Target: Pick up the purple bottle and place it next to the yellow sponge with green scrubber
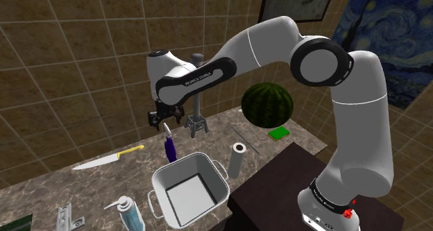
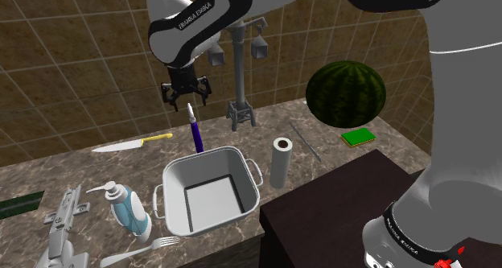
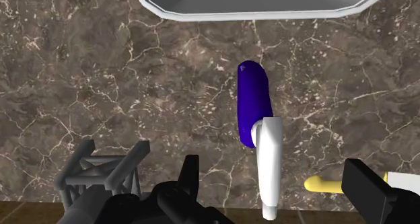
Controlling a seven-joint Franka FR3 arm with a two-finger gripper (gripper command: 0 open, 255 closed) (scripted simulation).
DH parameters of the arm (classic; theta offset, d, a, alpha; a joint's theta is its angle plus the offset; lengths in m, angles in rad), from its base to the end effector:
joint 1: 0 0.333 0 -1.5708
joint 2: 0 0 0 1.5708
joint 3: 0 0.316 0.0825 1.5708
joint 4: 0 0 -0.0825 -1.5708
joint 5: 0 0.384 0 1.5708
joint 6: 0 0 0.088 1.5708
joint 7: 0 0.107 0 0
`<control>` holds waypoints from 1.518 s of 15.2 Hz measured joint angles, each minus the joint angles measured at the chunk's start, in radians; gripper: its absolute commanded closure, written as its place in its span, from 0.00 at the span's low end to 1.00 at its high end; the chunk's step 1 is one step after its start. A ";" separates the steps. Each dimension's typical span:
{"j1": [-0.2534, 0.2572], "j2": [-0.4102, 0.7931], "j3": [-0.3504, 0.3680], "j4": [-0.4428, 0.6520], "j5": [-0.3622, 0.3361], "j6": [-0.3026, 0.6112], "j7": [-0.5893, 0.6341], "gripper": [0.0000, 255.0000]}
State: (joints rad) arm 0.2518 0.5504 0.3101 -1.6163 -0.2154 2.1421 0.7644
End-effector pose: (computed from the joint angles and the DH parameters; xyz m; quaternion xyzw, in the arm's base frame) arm 0.5992 0.3342 0.3171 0.9978 -0.0647 0.0088 0.0065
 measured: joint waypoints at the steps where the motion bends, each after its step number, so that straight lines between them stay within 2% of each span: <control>1: 0.005 0.021 -0.004 0.015 -0.006 0.006 0.004 0.00; 7: 0.014 0.072 -0.015 0.013 -0.023 0.057 0.014 0.00; 14: 0.015 0.078 -0.017 0.012 -0.026 0.065 0.016 0.00; 15: 0.015 0.078 -0.017 0.012 -0.026 0.065 0.016 1.00; 23: 0.015 0.078 -0.016 0.012 -0.025 0.065 0.016 1.00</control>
State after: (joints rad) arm 0.2670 0.6283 0.2936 -1.6046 -0.2408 2.2067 0.7805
